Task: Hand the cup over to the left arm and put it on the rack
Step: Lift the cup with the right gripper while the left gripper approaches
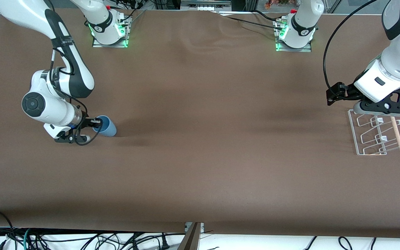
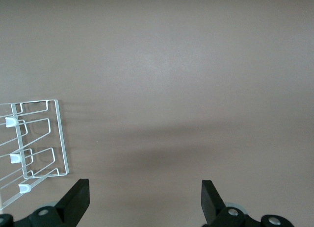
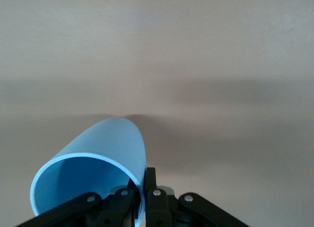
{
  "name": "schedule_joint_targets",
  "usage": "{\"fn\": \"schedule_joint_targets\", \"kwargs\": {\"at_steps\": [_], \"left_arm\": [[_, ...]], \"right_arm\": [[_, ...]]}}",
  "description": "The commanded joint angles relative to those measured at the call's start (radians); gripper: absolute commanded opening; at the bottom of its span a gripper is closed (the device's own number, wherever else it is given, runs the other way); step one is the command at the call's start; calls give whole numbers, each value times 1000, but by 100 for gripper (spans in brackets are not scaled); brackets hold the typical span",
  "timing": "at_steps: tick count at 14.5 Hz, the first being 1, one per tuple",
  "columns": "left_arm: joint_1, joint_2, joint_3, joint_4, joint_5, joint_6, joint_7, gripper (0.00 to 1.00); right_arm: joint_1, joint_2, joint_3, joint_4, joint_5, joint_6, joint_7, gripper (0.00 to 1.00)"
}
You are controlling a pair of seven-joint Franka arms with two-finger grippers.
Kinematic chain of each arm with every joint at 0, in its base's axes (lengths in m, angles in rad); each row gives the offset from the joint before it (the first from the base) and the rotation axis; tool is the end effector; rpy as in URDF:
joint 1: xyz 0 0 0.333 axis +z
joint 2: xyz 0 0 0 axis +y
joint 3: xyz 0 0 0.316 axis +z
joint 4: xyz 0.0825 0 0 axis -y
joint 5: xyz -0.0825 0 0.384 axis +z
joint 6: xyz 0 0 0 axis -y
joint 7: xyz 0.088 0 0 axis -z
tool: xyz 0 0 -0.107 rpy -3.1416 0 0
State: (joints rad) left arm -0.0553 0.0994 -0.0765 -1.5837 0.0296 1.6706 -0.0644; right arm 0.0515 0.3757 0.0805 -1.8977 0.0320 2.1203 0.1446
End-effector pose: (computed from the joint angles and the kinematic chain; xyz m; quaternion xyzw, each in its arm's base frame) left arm 0.5864 -0.0728 0.5703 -0.9993 0.0351 0.0050 0.0115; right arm 0.6046 0.0795 0.2931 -0.9966 0.0173 0.0791 0.0171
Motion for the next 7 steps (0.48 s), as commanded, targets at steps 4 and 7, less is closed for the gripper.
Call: {"fn": "schedule_joint_targets", "kwargs": {"at_steps": [4, 7], "left_arm": [[-8, 2, 9, 18, -16, -17, 20, 100], [-9, 2, 7, 18, -17, -17, 20, 100]], "right_arm": [[137, 37, 8, 333, 276, -318, 327, 0], [259, 37, 8, 403, 425, -318, 523, 0]]}}
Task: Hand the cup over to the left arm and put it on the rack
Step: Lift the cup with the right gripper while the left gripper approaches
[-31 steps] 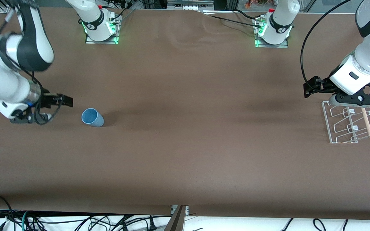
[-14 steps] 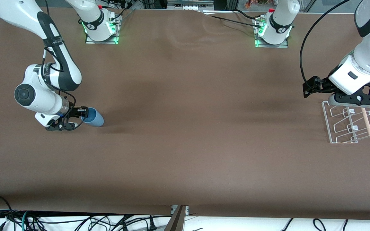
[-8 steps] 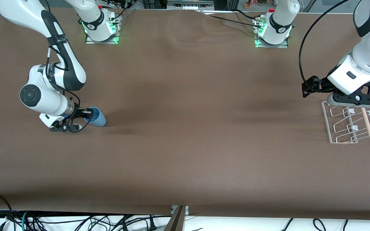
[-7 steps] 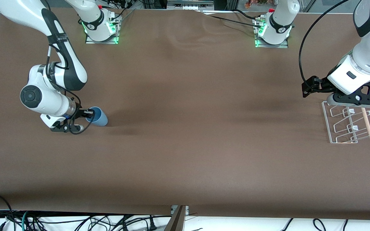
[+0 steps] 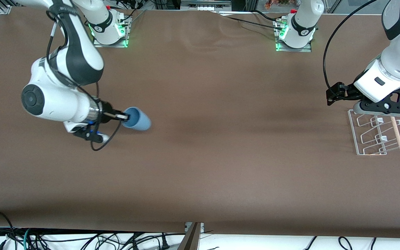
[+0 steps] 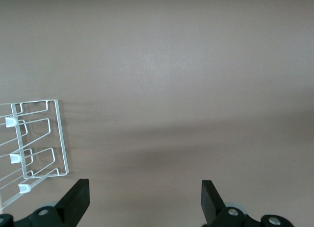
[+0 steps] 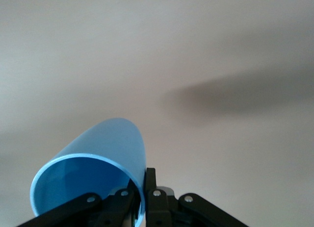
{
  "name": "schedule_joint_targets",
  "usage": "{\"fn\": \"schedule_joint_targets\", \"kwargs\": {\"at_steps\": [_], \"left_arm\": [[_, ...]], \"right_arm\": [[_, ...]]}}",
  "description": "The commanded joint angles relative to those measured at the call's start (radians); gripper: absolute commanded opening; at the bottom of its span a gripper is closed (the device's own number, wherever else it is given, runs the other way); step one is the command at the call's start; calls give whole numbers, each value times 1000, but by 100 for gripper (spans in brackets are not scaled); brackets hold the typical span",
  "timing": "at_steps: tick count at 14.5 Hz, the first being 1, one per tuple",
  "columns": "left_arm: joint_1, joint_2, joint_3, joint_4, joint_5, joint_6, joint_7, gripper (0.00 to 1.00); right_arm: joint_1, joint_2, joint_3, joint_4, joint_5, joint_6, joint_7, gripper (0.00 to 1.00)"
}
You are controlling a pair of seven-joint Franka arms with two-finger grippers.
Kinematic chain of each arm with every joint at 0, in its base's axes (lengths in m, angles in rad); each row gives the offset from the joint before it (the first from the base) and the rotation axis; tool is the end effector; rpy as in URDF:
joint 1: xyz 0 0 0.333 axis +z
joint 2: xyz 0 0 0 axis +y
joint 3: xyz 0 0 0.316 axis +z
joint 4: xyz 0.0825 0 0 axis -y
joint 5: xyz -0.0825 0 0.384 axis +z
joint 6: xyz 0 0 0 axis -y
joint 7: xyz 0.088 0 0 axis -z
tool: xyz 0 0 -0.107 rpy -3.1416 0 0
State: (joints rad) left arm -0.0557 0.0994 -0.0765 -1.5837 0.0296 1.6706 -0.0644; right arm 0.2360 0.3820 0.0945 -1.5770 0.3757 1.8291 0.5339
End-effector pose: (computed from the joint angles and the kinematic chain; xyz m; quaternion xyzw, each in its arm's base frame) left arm 0.5864 -0.0730 0.5703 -0.9993 0.0353 0.0050 0.0115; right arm 0.6138 0.2342 0.4162 -0.9656 0.1602 0.1390 0.1501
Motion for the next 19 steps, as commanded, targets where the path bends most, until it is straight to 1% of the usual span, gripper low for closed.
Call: {"fn": "schedule_joint_targets", "kwargs": {"at_steps": [1, 3, 5, 6, 7, 8, 9, 12, 14, 15, 17, 19], "left_arm": [[-12, 3, 7, 18, -31, -17, 20, 100], [-12, 13, -11, 18, -60, -18, 21, 100], [-12, 14, -19, 19, -111, -20, 29, 100], [-10, 10, -22, 24, -176, -20, 63, 100], [-9, 8, -28, 54, -238, -32, 113, 100], [-4, 10, -35, 73, -288, -78, 206, 100], [-4, 13, -35, 77, -340, -115, 319, 100], [-4, 10, -39, 77, -431, -120, 556, 100], [-3, 16, -35, 71, -557, -121, 720, 100], [-1, 20, -35, 62, -598, -120, 800, 100], [-9, 36, -37, 59, -638, -120, 967, 100], [-7, 36, -74, 51, -665, -94, 1087, 100]], "right_arm": [[116, 32, -6, 107, 132, -16, 235, 0], [196, 50, -6, 184, 219, -11, 361, 0], [268, 89, -6, 267, 326, 37, 454, 0], [301, 104, -6, 303, 382, 80, 493, 0], [328, 112, -6, 325, 426, 117, 524, 0], [350, 115, -6, 336, 459, 152, 552, 0], [367, 113, -6, 341, 476, 176, 567, 0], [387, 115, 10, 357, 479, 190, 571, 0], [388, 115, 17, 362, 479, 191, 586, 0], [387, 115, 17, 364, 479, 191, 590, 0], [387, 118, 17, 382, 479, 190, 595, 0], [387, 121, 17, 388, 479, 191, 606, 0]]}}
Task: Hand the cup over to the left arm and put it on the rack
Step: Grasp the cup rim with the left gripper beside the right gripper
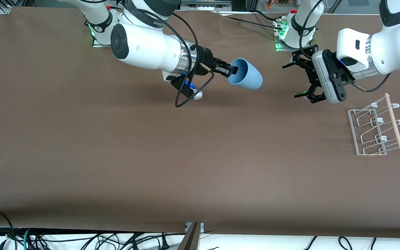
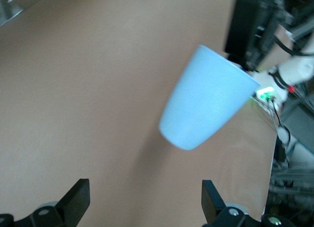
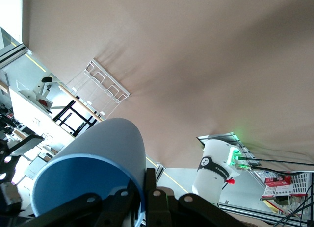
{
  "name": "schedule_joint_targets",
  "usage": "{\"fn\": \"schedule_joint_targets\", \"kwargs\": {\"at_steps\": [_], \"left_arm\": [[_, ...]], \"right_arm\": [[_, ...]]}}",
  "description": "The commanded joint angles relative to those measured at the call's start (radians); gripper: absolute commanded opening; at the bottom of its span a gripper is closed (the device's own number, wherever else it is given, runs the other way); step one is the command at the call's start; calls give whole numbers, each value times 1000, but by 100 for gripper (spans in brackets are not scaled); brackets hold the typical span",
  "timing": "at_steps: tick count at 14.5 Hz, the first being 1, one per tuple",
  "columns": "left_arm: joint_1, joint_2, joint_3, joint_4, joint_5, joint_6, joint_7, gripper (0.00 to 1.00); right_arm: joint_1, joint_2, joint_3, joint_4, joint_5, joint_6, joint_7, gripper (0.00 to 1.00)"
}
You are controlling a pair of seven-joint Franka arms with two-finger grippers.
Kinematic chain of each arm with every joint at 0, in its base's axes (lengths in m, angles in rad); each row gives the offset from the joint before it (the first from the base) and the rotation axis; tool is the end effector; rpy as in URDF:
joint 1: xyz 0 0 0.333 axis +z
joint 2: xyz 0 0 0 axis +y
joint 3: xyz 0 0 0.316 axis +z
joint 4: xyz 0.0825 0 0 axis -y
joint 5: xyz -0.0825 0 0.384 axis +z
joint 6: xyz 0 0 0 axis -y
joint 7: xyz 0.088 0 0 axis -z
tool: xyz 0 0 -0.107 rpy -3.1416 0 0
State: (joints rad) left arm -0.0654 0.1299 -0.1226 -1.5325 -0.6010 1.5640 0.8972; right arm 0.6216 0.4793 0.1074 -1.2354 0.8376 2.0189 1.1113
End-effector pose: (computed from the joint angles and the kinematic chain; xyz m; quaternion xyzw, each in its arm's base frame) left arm 0.5704 -0.1657 0.5878 0.8215 -0.4807 0.0617 0.3006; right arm 0.5281 0.5037 0.5489 -0.8519 0.2941 0.2424 0.3592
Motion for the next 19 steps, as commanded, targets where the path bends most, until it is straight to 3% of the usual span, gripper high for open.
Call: {"fn": "schedule_joint_targets", "kwargs": {"at_steps": [1, 5, 10, 12, 17, 18, 19], "left_arm": [[1, 2, -49, -4, -33, 57, 155, 100], [7, -9, -152, -83, -57, 205, 189, 100], [2, -9, -164, -127, -60, 260, 215, 100], [13, -13, -206, -141, -62, 260, 232, 100], [22, -56, -207, -162, -68, 234, 290, 98], [25, -53, -206, -164, -85, 234, 316, 77], [25, -46, -206, -164, -88, 234, 339, 47]], "right_arm": [[1, 25, 5, 56, 17, 1, 33, 0], [1, 39, 5, 71, 17, 0, 39, 0], [-2, 38, 3, 73, 17, 0, 38, 0], [-5, 39, 3, 73, 17, 0, 38, 0], [-8, 38, 3, 74, 18, 0, 36, 0], [-8, 38, 3, 74, 17, 0, 36, 0], [-10, 38, 3, 74, 17, 0, 36, 0]]}}
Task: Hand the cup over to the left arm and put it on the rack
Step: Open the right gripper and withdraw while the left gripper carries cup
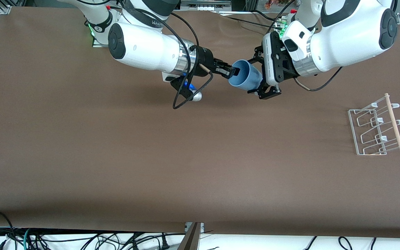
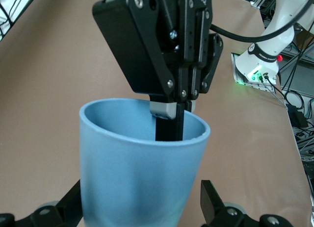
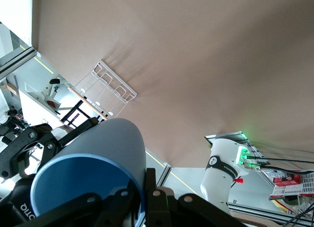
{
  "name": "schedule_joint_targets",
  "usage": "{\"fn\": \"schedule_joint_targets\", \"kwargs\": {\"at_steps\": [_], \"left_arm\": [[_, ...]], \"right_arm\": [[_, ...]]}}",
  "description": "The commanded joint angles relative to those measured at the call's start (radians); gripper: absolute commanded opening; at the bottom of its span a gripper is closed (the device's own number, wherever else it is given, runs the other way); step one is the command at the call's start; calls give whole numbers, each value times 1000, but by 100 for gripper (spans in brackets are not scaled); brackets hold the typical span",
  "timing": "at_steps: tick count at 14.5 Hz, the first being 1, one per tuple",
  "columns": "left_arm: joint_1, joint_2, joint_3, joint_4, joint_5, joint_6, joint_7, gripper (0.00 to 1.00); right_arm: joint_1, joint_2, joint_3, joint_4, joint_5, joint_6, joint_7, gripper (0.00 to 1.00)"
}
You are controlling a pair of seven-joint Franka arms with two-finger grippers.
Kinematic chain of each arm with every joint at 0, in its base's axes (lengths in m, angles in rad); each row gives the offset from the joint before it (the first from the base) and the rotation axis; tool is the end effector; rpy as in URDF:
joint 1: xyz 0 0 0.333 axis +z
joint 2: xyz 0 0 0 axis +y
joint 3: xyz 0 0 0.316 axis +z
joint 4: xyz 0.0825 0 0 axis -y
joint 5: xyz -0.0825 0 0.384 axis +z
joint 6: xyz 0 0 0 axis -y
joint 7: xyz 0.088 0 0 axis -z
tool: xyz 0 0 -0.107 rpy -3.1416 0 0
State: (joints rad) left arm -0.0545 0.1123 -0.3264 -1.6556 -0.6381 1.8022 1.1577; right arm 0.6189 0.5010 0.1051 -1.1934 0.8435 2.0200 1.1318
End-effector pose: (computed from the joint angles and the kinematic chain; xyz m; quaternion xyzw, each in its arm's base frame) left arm 0.5453 -0.2622 0.5610 0.7245 -0.6083 0.1394 0.2927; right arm 0.5357 0.5041 0.5548 -0.8455 0.3021 0.2426 0.3674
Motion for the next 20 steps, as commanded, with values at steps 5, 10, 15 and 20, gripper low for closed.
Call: {"fn": "schedule_joint_targets", "kwargs": {"at_steps": [5, 10, 15, 20], "left_arm": [[18, -20, -2, -27, -48, -9, 83, 2], [27, -20, 0, -21, -46, -9, 115, 0], [38, -25, 6, -16, -40, -35, 125, 0], [134, -23, 18, 50, 130, -223, 83, 0]], "right_arm": [[-7, 16, 5, 32, 13, -1, 16, 0], [-45, 11, 1, 32, 118, -16, 19, 74], [-146, -21, -7, 32, 120, -165, 6, 99], [-372, -82, -12, 32, -45, -395, -125, 99]]}}
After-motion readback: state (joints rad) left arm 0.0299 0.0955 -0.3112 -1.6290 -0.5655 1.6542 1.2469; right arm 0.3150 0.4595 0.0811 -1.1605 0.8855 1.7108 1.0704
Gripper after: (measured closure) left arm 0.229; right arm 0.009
